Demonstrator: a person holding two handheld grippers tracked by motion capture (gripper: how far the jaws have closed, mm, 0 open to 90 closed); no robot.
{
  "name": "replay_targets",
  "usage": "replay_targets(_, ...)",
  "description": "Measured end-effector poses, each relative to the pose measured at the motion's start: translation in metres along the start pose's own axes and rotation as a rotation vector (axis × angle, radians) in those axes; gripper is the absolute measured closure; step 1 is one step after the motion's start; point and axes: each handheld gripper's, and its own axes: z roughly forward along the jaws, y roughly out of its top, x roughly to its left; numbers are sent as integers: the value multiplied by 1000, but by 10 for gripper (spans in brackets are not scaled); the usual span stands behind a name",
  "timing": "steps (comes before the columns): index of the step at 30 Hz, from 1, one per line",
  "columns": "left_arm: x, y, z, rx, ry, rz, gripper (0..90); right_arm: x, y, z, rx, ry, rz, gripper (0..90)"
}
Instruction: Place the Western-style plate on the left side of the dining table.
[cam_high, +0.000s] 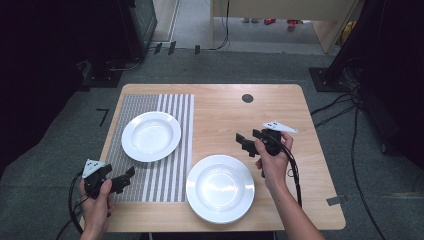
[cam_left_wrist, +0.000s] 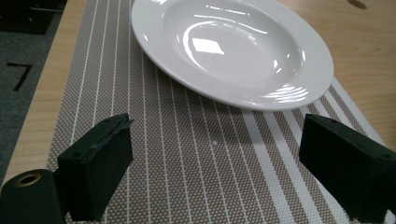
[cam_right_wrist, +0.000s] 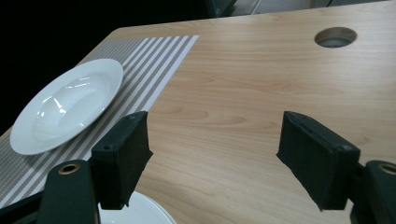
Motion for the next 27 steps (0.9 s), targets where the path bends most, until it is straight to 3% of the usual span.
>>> replay_targets(27,18,-30,-6,33,78,11,98,-77,-55,-61,-24,-146,85,253)
